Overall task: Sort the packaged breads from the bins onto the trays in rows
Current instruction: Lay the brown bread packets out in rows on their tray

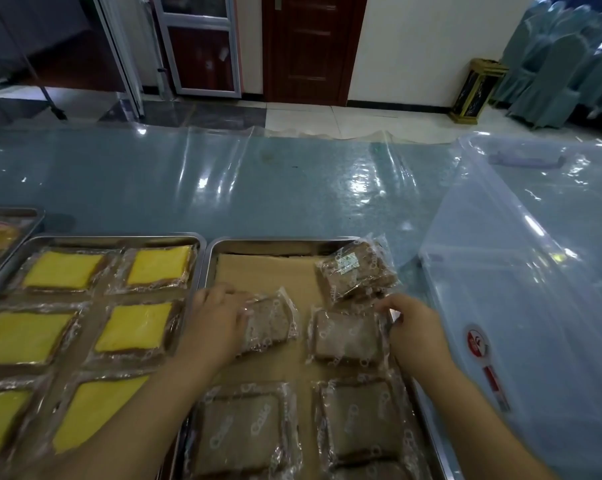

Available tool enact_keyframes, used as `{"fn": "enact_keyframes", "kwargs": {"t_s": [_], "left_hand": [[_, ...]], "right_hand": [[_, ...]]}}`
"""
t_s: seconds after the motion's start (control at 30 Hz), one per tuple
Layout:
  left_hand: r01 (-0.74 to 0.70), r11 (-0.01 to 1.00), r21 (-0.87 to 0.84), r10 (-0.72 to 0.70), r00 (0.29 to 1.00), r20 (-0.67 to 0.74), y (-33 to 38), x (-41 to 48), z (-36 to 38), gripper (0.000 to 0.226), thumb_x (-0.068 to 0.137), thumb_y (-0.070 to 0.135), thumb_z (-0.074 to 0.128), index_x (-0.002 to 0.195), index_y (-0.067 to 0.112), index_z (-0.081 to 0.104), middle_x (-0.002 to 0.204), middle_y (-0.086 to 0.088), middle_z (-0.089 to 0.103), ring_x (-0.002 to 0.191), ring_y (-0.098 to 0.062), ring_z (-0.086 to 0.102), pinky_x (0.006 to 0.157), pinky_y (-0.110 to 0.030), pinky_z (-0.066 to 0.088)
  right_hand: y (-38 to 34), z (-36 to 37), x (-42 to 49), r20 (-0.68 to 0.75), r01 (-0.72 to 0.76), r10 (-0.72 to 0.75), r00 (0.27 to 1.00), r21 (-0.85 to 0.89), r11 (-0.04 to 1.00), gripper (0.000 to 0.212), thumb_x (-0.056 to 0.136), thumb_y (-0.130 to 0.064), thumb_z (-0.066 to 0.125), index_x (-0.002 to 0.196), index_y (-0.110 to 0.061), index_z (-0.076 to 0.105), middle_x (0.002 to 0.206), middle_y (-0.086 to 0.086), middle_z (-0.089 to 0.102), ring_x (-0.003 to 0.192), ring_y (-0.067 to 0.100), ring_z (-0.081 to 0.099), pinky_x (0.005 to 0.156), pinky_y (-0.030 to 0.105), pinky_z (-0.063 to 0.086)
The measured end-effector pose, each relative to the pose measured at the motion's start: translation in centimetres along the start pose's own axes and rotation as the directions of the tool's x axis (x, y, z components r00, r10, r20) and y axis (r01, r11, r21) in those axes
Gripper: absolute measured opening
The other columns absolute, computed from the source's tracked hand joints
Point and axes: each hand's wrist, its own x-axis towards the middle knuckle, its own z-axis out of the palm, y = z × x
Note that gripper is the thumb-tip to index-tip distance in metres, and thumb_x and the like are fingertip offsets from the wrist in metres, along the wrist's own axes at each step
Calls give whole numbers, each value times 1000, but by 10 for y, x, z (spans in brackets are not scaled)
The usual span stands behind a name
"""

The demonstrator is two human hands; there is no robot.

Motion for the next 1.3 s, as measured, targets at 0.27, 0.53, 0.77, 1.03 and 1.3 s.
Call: {"fn": "enact_keyframes", "kwargs": {"t_s": [0.27,0.53,0.77,1.03,1.3], "left_hand": [[-121,981,150,69,947,313,6,-24,36,42,97,44,34,136,33,43,153,5,24,141,-20,12,112,-39,18],[-195,981,21,180,937,300,-8,-46,26,34,97,38,41,125,31,57,146,11,37,138,-12,18,111,-27,14],[-215,975,64,190,943,273,-3,-52,18,31,94,43,45,114,29,64,134,13,49,127,-10,34,104,-29,27],[-279,960,-21,277,937,213,34,-7,21,24,92,39,49,107,28,63,109,12,59,99,-10,51,84,-30,42],[-345,931,-116,364,900,242,101,72,58,34,89,36,56,122,26,54,123,7,50,105,-13,50,84,-26,42]], "right_hand": [[1,47,-19,427,332,-203,881,-253,909,36,95,-31,46,131,-30,51,143,-5,40,129,18,37,102,34,37],[27,47,-28,421,380,-246,873,-272,884,32,96,-37,45,124,-31,58,148,-11,35,135,13,27,107,28,24],[26,38,-29,376,364,-262,889,-230,903,20,92,-33,53,104,-25,67,113,-12,59,108,12,51,83,21,40],[20,11,7,-4,57,-58,998,-131,990,5,86,-28,60,81,-27,63,80,-11,62,72,10,57,60,28,46],[14,-1,58,-134,-227,200,971,-236,945,28,88,-30,55,112,-15,57,111,5,54,90,20,52,70,26,37]]}}
